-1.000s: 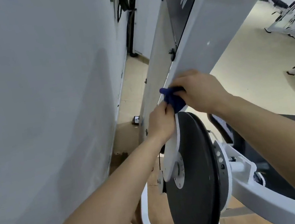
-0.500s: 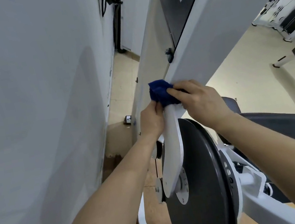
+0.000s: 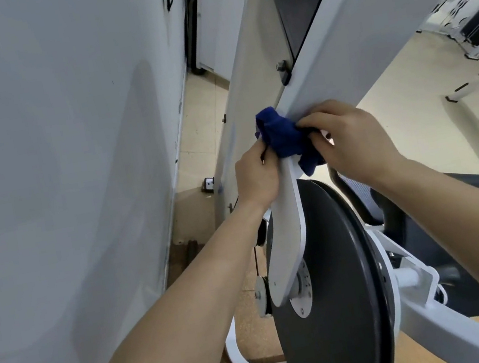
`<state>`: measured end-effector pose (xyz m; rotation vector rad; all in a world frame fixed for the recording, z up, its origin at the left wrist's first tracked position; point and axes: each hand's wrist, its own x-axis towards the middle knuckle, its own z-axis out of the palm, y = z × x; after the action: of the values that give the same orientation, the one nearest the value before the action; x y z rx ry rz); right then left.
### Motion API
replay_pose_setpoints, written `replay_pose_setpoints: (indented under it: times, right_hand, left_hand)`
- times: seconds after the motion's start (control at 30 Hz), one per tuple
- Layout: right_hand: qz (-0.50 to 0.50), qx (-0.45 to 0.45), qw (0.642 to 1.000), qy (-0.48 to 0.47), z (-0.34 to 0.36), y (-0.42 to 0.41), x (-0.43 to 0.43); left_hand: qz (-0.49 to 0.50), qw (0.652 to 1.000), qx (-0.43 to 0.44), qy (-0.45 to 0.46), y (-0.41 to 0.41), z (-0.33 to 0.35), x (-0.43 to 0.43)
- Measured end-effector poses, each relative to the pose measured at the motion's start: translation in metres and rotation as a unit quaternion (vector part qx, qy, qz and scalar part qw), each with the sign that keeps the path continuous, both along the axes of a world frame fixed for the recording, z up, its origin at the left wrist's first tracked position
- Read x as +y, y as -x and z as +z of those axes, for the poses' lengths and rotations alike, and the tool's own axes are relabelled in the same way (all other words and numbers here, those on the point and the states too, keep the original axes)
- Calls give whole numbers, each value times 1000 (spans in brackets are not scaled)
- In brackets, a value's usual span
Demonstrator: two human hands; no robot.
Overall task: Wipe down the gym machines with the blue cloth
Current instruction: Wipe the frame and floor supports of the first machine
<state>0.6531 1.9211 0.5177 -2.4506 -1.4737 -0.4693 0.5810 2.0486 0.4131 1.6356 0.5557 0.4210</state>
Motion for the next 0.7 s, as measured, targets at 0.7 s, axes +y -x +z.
replay_pose_setpoints:
  times: [0.7]
  right_hand:
    - [-136,92,973,-160,0,23,1]
  left_hand:
    - [-3,998,-29,52,4,44,-3]
